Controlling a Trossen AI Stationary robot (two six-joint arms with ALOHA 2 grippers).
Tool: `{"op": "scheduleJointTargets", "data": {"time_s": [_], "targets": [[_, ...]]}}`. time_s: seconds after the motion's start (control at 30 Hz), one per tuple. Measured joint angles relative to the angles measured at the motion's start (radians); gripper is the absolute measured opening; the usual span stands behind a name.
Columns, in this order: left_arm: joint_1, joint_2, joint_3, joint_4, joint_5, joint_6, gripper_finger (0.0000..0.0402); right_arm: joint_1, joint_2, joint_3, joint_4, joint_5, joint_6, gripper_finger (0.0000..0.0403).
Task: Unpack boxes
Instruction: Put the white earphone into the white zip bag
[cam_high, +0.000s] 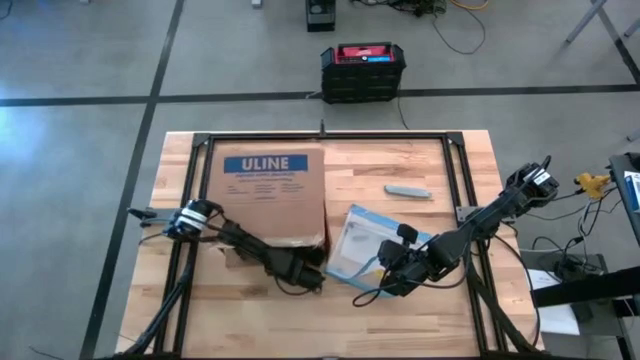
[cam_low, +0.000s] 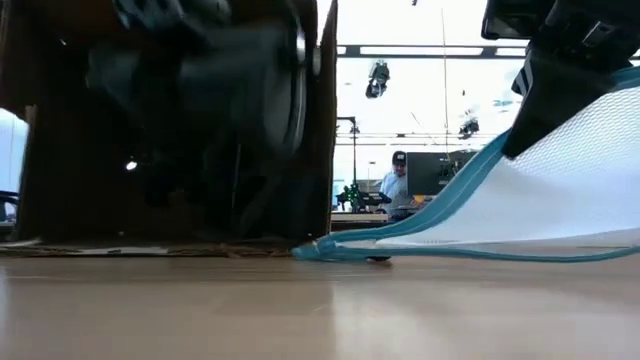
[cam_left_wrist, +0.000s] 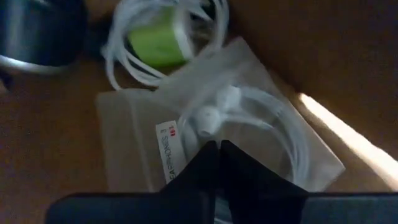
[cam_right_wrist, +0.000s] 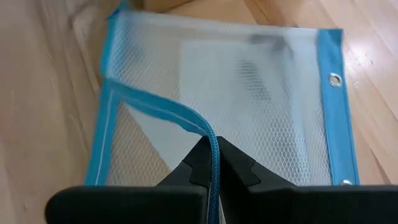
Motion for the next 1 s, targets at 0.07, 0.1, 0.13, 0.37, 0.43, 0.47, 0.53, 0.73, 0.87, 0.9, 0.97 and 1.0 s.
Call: {"op": "scheduleJointTargets", "data": {"time_s": [0.07, 0.1, 0.13, 0.37, 0.43, 0.47, 0.53, 0.73, 0.87, 0.9, 0.97, 1.0], "targets": [[-0.029, -0.028, 0.028, 0.008, 0.056, 0.099, 0.0009, -0.005, 0.000, 0.000, 0.001, 0.000, -0.003, 0.0000], [-0.041, -0.042, 0.038, 0.009, 0.067, 0.151, 0.0009, -0.006, 0.000, 0.000, 0.000, 0.000, -0.009, 0.0000], [-0.054, -0.061, 0.045, 0.010, 0.068, 0.202, 0.0009, -0.008, 0.000, -0.001, 0.001, 0.001, -0.020, 0.0000], [-0.089, -0.185, 0.036, 0.014, 0.088, 0.508, 0.0009, -0.013, 0.000, -0.007, 0.002, 0.011, -0.077, 0.0000], [-0.091, -0.214, 0.025, 0.018, 0.157, 0.605, 0.0009, -0.013, 0.000, -0.010, 0.001, 0.011, -0.090, 0.0000], [-0.091, -0.225, 0.021, 0.021, 0.200, 0.655, 0.0009, -0.013, 0.000, -0.011, 0.001, 0.011, -0.099, 0.0000], [-0.091, -0.229, 0.015, 0.023, 0.258, 0.751, 0.0010, -0.013, 0.000, -0.014, 0.000, 0.011, -0.110, 0.0000], [-0.079, -0.223, -0.065, 0.245, 0.320, 1.077, 0.0030, -0.033, 0.000, -0.022, 0.000, -0.015, -0.084, 0.0000], [-0.051, -0.220, -0.120, 0.422, 0.408, 1.257, 0.0056, -0.046, 0.000, -0.024, 0.000, -0.018, -0.039, 0.0000], [-0.046, -0.221, -0.123, 0.425, 0.410, 1.281, 0.0064, -0.051, 0.000, -0.024, 0.000, -0.018, -0.023, 0.0000], [-0.036, -0.223, -0.122, 0.412, 0.410, 1.309, 0.0079, -0.057, -0.001, -0.024, 0.000, -0.020, 0.003, 0.0000], [-0.034, -0.223, -0.120, 0.407, 0.410, 1.311, 0.0087, -0.058, -0.001, -0.024, 0.000, -0.022, 0.016, 0.0000]]}}
